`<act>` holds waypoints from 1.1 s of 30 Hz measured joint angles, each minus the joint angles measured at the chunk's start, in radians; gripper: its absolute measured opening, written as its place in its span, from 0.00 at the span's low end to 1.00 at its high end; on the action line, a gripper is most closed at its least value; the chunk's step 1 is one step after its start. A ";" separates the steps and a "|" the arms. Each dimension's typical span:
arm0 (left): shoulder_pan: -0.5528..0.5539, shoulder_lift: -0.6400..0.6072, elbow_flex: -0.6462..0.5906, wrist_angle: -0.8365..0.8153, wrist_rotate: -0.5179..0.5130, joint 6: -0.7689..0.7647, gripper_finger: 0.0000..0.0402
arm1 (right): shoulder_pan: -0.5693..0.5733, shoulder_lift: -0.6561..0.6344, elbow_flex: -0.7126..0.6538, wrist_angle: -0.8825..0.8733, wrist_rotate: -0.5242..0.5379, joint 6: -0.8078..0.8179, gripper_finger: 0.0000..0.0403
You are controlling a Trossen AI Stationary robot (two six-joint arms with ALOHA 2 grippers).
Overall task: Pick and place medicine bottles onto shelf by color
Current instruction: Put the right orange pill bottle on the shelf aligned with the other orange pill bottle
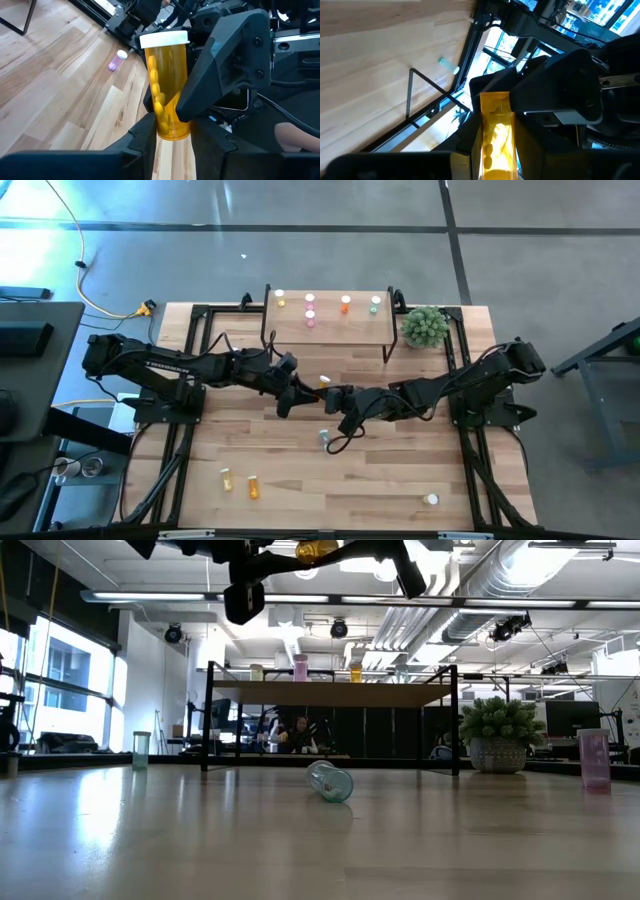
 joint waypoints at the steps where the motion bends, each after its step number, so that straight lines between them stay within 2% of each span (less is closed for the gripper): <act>1: 0.000 0.000 0.000 0.000 -0.001 -0.001 0.23 | 0.000 0.000 0.000 -0.001 0.001 -0.007 0.21; 20: 0.001 0.000 0.001 -0.006 -0.002 -0.016 0.23 | 0.000 0.002 0.000 -0.002 0.005 0.027 0.28; 33: 0.001 0.000 0.002 -0.005 -0.021 -0.021 0.23 | 0.000 0.002 0.000 -0.005 0.013 0.082 0.40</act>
